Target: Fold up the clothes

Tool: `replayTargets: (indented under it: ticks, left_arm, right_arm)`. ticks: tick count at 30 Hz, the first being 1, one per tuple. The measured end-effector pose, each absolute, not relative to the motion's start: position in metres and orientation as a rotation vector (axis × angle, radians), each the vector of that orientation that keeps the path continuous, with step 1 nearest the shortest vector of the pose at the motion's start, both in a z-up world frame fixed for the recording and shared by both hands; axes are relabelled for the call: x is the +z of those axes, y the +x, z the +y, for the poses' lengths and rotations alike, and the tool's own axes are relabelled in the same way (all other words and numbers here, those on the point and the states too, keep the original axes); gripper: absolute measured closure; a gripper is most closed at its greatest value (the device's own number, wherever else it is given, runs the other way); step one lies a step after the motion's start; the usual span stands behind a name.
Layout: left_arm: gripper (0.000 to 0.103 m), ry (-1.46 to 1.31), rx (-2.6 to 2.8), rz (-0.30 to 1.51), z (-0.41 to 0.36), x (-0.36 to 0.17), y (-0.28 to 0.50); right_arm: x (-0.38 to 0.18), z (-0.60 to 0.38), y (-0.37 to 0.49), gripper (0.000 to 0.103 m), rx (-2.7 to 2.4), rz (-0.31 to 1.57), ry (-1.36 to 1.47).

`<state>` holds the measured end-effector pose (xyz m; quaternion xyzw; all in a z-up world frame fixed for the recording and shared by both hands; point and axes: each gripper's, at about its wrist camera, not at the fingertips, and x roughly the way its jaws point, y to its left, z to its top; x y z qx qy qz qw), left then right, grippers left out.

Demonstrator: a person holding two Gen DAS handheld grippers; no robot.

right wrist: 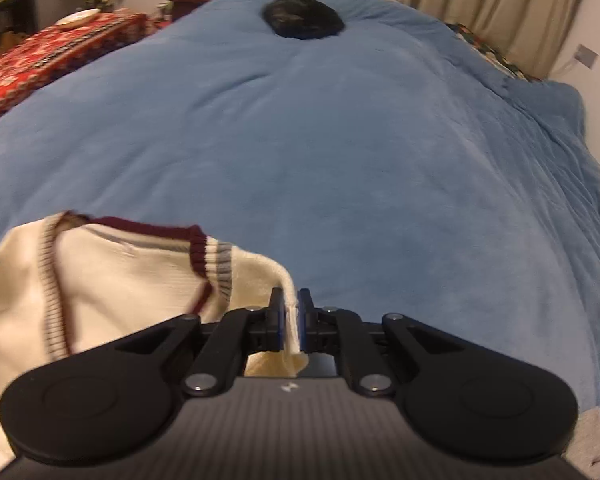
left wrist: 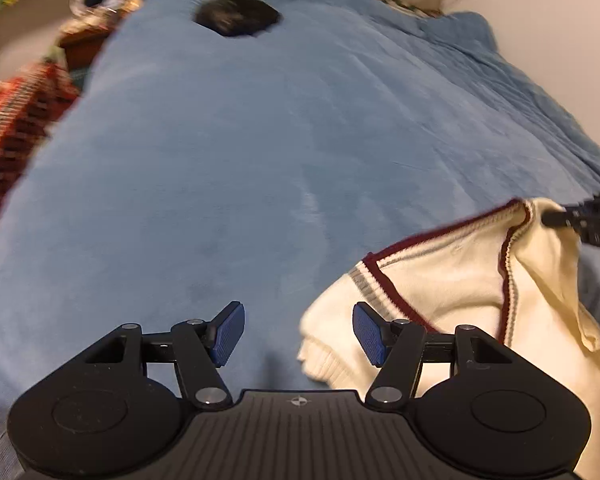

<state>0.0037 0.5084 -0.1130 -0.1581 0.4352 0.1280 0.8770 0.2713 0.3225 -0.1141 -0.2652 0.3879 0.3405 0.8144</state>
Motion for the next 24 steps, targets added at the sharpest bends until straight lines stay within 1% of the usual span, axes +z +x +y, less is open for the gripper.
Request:
replayTargets:
  ticks: [2, 5, 7, 9, 10, 11, 13, 15, 16, 19, 20, 22, 23, 24]
  left_arm:
    - [0.044, -0.344, 0.215, 0.928, 0.514, -0.124, 0.019]
    - [0.052, -0.376, 0.141, 0.984, 0.522, -0.144, 0.038]
    - [0.054, -0.417, 0.079, 1.013, 0.524, -0.155, 0.047]
    - [0.061, -0.457, 0.031, 1.034, 0.525, -0.165, 0.053]
    - [0.081, -0.469, 0.018, 1.041, 0.522, -0.166, 0.054]
    - [0.094, -0.444, 0.020, 1.035, 0.515, -0.163, 0.054]
    - [0.095, -0.292, 0.062, 0.988, 0.491, -0.147, 0.048]
    - [0.096, -0.085, 0.110, 0.898, 0.459, -0.122, 0.035]
    - [0.096, -0.028, 0.136, 0.853, 0.447, -0.110, 0.029]
    - [0.095, -0.012, 0.171, 0.806, 0.435, -0.096, 0.018]
    - [0.093, 0.004, 0.174, 0.809, 0.430, -0.096, 0.016]
    - [0.090, 0.063, 0.143, 0.885, 0.421, -0.114, 0.016]
    - [0.084, 0.059, 0.115, 0.930, 0.419, -0.122, 0.016]
    - [0.081, 0.044, 0.089, 0.959, 0.418, -0.127, 0.016]
  right_arm:
    - [-0.114, 0.318, 0.284, 0.097, 0.720, 0.840, -0.568]
    - [-0.116, 0.310, 0.303, 0.097, 0.710, 0.858, -0.571]
    - [-0.123, 0.304, 0.306, 0.097, 0.707, 0.875, -0.579]
    - [-0.130, 0.302, 0.306, 0.097, 0.706, 0.892, -0.580]
    - [-0.134, 0.301, 0.306, 0.097, 0.704, 0.901, -0.578]
    - [-0.135, 0.300, 0.307, 0.097, 0.702, 0.907, -0.569]
    - [-0.136, 0.296, 0.308, 0.096, 0.703, 0.914, -0.548]
    - [-0.130, 0.291, 0.308, 0.096, 0.704, 0.906, -0.509]
    - [-0.125, 0.288, 0.308, 0.096, 0.705, 0.899, -0.486]
    - [-0.118, 0.287, 0.307, 0.096, 0.716, 0.891, -0.449]
    - [-0.118, 0.287, 0.307, 0.096, 0.719, 0.893, -0.442]
    - [-0.122, 0.288, 0.307, 0.096, 0.717, 0.910, -0.443]
    - [-0.124, 0.287, 0.307, 0.096, 0.712, 0.920, -0.445]
    - [-0.125, 0.287, 0.306, 0.096, 0.709, 0.928, -0.442]
